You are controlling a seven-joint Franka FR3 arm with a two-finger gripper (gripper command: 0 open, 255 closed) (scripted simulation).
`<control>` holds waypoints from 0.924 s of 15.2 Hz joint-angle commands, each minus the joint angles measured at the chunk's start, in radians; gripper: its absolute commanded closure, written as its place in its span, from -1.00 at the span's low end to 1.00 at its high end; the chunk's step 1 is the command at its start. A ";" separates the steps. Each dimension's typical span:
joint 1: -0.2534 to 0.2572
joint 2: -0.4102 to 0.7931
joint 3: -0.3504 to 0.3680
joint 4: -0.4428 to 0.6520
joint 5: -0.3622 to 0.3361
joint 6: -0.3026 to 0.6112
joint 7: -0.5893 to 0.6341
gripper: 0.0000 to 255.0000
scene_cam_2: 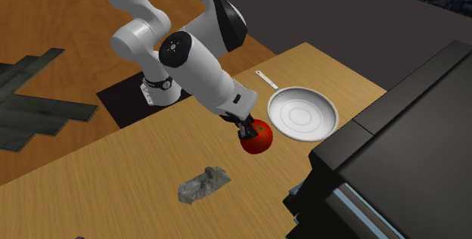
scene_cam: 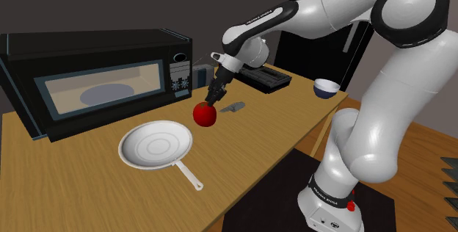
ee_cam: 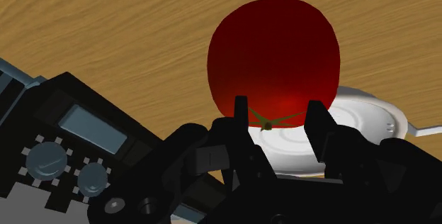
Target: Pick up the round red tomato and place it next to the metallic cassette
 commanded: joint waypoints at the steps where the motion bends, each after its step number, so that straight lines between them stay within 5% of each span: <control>1: -0.004 -0.020 0.003 0.006 -0.023 -0.018 0.024 1.00; 14: -0.025 -0.105 0.022 0.095 -0.130 -0.157 0.151 1.00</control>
